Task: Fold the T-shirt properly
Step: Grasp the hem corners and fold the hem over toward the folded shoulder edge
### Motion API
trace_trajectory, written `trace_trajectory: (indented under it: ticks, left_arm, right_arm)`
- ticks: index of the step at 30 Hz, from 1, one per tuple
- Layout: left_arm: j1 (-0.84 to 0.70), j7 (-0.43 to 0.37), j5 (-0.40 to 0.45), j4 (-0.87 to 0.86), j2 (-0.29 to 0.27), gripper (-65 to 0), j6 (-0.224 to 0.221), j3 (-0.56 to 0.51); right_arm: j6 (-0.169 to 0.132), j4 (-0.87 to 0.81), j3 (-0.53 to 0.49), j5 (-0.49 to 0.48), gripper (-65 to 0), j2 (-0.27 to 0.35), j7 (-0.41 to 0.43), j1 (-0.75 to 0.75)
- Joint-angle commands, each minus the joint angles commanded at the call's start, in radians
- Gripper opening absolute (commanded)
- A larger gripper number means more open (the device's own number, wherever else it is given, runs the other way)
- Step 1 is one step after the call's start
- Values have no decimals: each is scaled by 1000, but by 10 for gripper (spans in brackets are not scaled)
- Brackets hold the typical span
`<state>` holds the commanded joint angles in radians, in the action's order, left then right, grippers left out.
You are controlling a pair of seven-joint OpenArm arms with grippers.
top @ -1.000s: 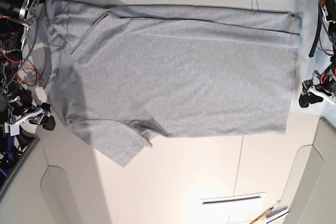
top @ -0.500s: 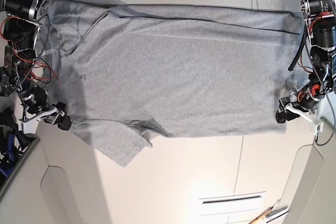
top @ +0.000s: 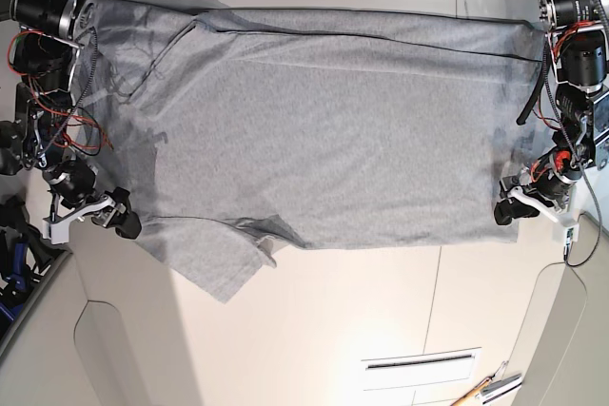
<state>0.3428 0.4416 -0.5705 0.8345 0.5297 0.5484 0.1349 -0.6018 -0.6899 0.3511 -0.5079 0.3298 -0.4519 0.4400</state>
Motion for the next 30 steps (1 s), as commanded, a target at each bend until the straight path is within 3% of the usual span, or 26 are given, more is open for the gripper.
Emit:
trace_trajectory:
  ticks: [12, 16, 17, 19, 22, 24, 25, 28, 30]
  left_arm:
    - [9, 19, 6, 0, -48, -231, -5, 0]
    - [10, 19, 6, 0, -49, -473, -6, 0]
    - [10, 18, 6, 0, -47, -528, -6, 0]
    - [12, 19, 7, 0, -44, -642, -6, 0]
    - [18, 22, 7, 0, -38, -650, -5, 0]
    - [29, 43, 6, 5, -30, -650, 10, 0]
    - [38, 59, 0, 8, -25, -650, 41, 0]
    - [42, 131, -113, 34, -5, -650, 138, 0]
    - [42, 194, -159, 60, 6, -650, 150, 0]
  right_arm:
    - [-6, 0, 0, -35, -222, 0, -36, 0]
    - [-8, 0, 0, -60, -223, 0, -66, 0]
    - [-8, 0, 0, -60, -244, 0, -66, 0]
    - [-8, -6, 0, -59, -377, 0, -66, 0]
    - [-8, -33, 0, -57, -623, 0, -66, 0]
    - [-7, -69, 0, -57, -650, 0, -77, 0]
    - [-7, -93, 0, -57, -650, 0, -97, 0]
    - [-5, -183, 0, -61, -650, 1, -165, 0]
    - [-5, -248, 0, -61, -650, 6, -213, 0]
